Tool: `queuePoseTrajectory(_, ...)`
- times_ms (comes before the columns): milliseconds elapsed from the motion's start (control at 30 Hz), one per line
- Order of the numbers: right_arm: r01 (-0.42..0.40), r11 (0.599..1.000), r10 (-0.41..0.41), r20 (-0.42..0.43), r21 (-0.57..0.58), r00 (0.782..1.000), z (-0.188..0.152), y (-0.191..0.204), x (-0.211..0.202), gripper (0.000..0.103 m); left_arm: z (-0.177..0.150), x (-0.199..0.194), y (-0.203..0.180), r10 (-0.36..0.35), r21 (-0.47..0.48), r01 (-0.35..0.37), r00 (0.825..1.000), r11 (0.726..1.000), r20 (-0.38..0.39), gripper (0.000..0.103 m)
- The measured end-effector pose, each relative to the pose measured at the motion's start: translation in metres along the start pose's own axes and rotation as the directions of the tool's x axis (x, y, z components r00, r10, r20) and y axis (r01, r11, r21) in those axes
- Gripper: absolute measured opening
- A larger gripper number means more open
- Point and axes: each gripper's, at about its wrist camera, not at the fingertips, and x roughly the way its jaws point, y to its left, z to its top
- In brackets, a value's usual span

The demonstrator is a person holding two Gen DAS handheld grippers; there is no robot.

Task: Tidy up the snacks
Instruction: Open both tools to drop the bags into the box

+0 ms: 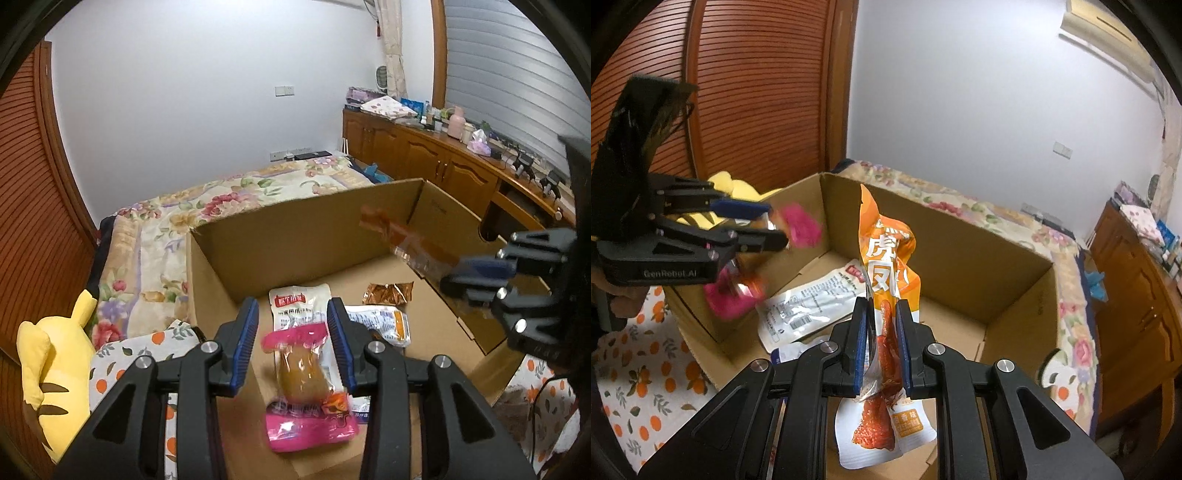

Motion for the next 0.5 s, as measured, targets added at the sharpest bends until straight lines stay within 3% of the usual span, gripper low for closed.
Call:
queuePoseTrajectory(200,-0.034,0.999,0.035,-0.032,0.011,0.999,-0.001,0.006,0.011,0.013,-0.001,-0.002,0.01,0.015,-0.021,-0.015,1.0,1.0,0.017,0.048)
queuePoseTrajectory(500,-0.072,0.997,0.072,-0.071,0.003,0.995,0.0,0.02,0.025,0.013,-0.006,-0.008,0.02,0.027,-0.037,-0.026,0.999,0.999,0.036,0.052)
